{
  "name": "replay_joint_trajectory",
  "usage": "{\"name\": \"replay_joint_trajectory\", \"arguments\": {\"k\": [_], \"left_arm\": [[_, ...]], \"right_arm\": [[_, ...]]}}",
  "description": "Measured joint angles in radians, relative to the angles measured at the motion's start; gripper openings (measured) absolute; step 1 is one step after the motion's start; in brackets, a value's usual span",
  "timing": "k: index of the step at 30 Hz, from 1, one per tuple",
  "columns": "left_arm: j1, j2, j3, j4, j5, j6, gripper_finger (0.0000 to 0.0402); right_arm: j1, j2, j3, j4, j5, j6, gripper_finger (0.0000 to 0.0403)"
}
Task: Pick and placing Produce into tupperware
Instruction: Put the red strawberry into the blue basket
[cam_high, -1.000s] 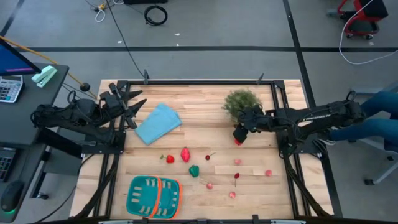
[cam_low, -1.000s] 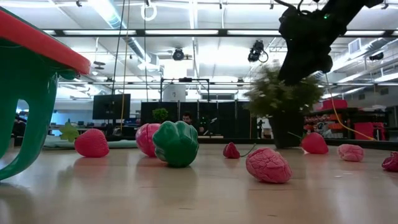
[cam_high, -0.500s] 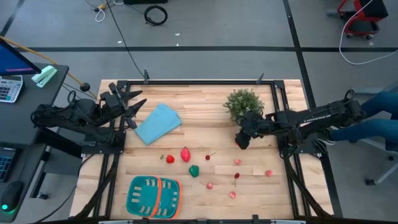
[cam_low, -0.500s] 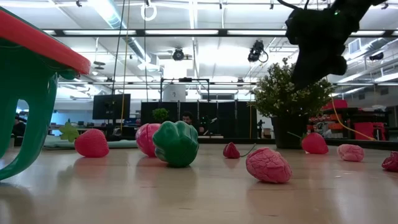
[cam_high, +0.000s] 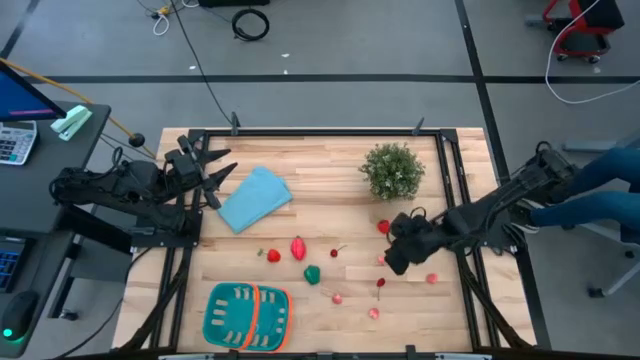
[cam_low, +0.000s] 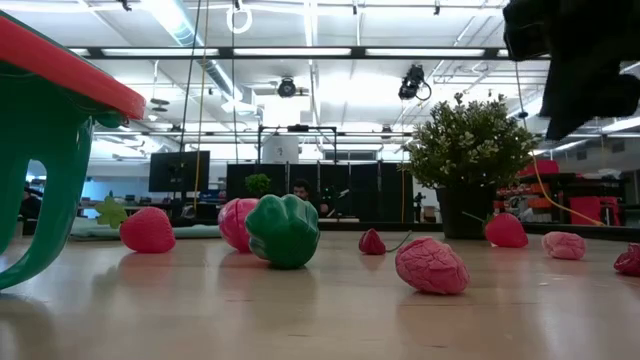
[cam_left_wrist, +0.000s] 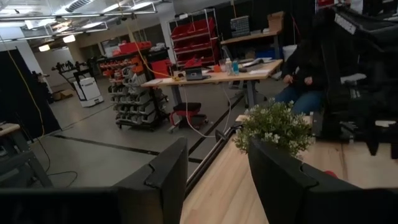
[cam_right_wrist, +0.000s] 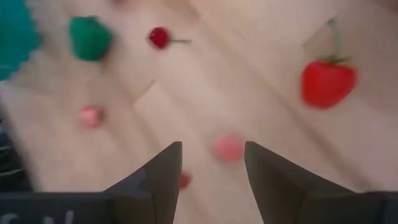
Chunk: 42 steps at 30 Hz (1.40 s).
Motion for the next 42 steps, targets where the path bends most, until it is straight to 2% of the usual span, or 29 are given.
{"name": "replay_joint_trajectory", "arguments": {"k": [5, 10, 16, 23, 34, 42], "left_arm": [[0.000, 0.000, 0.000, 0.000, 0.000, -0.036, 0.0177], [0.000, 0.000, 0.000, 0.000, 0.000, -0.039, 0.0173], [0.000, 0.000, 0.000, 0.000, 0.000, -0.038, 0.0175], [0.000, 0.000, 0.000, 0.001, 0.000, -0.037, 0.0176], [0.000, 0.000, 0.000, 0.000, 0.000, -0.037, 0.0176], [0.000, 0.000, 0.000, -0.008, 0.000, -0.037, 0.0174]], "right_arm": [[0.001, 0.157, 0.000, -0.014, 0.123, -0.008, 0.0183], [-0.049, 0.268, 0.000, -0.014, 0.188, -0.053, 0.0183], [-0.106, 0.282, 0.000, -0.013, 0.207, -0.090, 0.0183], [-0.180, 0.261, 0.000, -0.010, 0.276, -0.199, 0.0183], [-0.316, 0.280, 0.000, 0.035, 0.250, -0.326, 0.0183], [-0.332, 0.301, 0.000, 0.059, 0.201, -0.327, 0.0183]]}}
